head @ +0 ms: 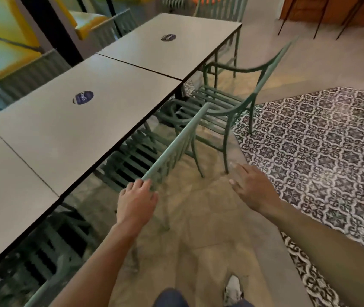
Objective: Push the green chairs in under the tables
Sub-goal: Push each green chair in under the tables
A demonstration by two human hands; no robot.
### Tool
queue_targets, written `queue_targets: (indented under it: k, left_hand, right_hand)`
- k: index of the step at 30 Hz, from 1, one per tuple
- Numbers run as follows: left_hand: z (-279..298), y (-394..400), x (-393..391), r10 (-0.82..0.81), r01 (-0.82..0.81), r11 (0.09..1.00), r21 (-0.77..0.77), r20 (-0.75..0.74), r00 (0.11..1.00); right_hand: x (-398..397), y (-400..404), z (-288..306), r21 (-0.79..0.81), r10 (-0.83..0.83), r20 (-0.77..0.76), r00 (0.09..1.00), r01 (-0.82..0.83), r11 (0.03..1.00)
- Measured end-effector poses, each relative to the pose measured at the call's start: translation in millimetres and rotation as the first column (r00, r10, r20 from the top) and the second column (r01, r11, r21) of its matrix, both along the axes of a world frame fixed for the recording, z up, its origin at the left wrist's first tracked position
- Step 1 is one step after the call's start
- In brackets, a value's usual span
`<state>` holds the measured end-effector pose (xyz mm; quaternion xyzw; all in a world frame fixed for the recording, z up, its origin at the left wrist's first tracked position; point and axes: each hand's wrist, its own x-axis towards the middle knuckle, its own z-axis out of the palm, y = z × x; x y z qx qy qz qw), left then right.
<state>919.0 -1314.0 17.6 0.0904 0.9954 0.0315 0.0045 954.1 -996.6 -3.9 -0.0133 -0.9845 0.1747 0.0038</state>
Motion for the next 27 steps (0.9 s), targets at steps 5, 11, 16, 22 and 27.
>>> queue_targets:
  k: [5, 11, 16, 22, 27]
  left_hand:
    - [-11.2, 40.3, -42.0, 0.082, -0.082, 0.996, 0.022, 0.019, 0.996]
    - [-49.7, 48.3, -97.6, 0.221, -0.230, 0.969, 0.090, 0.104, 0.970]
    - [-65.3, 53.1, -111.2, 0.321, -0.346, 0.931, 0.118, 0.187, 0.928]
    - [-60.0, 57.6, -117.9, 0.400, -0.423, 0.904, 0.058, 0.232, 0.886]
    - [-62.0, 69.7, -120.9, 0.509, -0.518, 0.855, -0.010, 0.202, 0.837]
  right_hand:
    - [-75.5, 26.8, 2.2, 0.021, 0.138, -0.020, 0.990, -0.138, 0.990]
    - [-182.3, 8.2, -13.0, 0.014, 0.322, -0.015, 0.946, -0.322, 0.947]
    - [-263.3, 1.5, -21.9, 0.091, 0.482, 0.051, 0.875, -0.485, 0.870]
    - [-320.8, -9.5, -43.0, 0.166, 0.556, 0.237, 0.796, -0.598, 0.784]
    - [-339.8, -3.5, -47.1, 0.202, 0.653, 0.193, 0.732, -0.681, 0.704]
